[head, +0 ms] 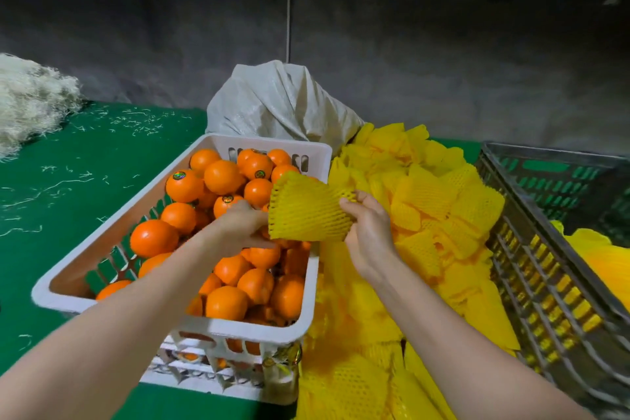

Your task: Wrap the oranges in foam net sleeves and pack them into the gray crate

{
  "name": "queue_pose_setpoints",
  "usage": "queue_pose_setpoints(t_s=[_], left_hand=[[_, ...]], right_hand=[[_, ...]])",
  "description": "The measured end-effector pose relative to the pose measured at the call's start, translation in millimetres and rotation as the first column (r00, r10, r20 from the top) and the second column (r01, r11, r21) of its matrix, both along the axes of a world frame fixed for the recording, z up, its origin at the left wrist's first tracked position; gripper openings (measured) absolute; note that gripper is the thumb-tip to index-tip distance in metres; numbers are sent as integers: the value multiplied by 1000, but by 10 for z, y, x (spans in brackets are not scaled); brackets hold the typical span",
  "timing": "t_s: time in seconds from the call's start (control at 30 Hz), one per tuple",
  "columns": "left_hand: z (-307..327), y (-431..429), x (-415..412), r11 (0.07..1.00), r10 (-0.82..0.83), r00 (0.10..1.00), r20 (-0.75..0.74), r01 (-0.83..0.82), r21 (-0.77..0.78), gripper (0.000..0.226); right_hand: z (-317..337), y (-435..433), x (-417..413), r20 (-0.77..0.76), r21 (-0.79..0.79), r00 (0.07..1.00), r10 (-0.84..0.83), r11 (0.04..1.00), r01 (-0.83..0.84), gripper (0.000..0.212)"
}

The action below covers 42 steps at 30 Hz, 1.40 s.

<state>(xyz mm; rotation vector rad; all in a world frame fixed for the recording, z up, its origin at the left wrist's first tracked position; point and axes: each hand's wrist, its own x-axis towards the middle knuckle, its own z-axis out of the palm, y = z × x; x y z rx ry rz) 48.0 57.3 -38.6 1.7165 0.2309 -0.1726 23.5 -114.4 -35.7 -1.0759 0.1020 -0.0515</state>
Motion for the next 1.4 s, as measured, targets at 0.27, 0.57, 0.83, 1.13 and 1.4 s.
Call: queue_pose_setpoints(t_s=[0.27,0.57,0.83,1.13,1.4], left_hand=[[368,-714,-489,774,-121,988,93,153,-614,57],[374,-1503,-675,564,-144,979,-148,-41,-825,56],[150,-1852,-783,699,21,1000,11,-7,-715,32],[-101,-2000,-973,664,7,1000,-12,-14,-747,24],[-147,-2050,-1051,762,-77,988,135,145,-631,61]], right_hand=[[296,-517,-459,178,-146,896,406,912,-384,23],[225,-1052,-707,171,-249,899,404,900,-357,24],[191,-1345,-776,107,-411,882,460,828,-382,27],[87,-1567,-701,270,-602,954,135,796,58,29],[-75,-1388,-813,453,-701,890,-57,594,394,15]])
